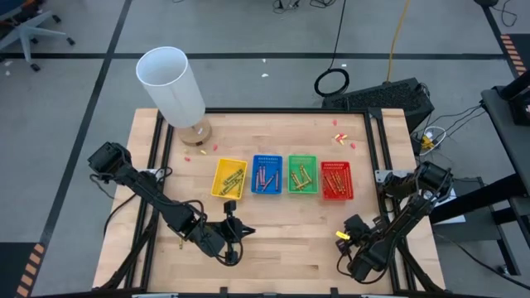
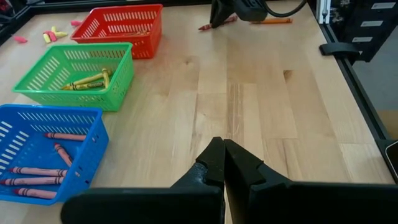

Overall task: Sort crayons
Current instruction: Put the red crayon into the blue bin

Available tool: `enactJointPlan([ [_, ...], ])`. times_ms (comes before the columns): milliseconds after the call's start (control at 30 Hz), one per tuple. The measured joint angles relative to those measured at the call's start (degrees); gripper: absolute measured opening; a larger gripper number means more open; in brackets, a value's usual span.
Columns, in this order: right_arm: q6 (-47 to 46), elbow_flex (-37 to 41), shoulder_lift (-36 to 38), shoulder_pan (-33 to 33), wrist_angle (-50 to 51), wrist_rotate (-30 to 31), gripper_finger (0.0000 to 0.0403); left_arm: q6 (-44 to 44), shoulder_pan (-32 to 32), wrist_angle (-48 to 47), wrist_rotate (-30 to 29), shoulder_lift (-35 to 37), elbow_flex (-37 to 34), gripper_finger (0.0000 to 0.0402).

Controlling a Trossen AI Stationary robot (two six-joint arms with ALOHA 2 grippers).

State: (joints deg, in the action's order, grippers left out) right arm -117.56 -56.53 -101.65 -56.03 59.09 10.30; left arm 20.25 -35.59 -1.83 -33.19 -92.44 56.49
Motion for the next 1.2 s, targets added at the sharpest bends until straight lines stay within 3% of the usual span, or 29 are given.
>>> enactJointPlan([
  [100,1.21,-1.04,-0.07,0.02,0.04,0.58,0.0002,0.00,0.00,-0.01,0.00,0.00,0.00,0.0002],
  [233,3.80,-4.41,-0.07,0.02,0.34,5.94,0.0001,0.02,0.00,0.00,0.00,0.00,0.00,0.0002],
  [700,18.81,-17.07,-0.04,1.22,2.67,39.69,0.0000,-1.14,0.00,2.48,-1.39,0.00,0.00,0.0002],
  [967,34.72,-18.23,0.00,2.54,-9.64,60.42,0.0000,-4.66,-0.07,16.58,0.38,0.00,-3.33,0.0002],
  [1200,51.92,-18.25,0.00,4.48,-26.99,66.21,0.0000,-7.12,0.00,25.83,8.53,-0.02,-5.63,0.0014],
])
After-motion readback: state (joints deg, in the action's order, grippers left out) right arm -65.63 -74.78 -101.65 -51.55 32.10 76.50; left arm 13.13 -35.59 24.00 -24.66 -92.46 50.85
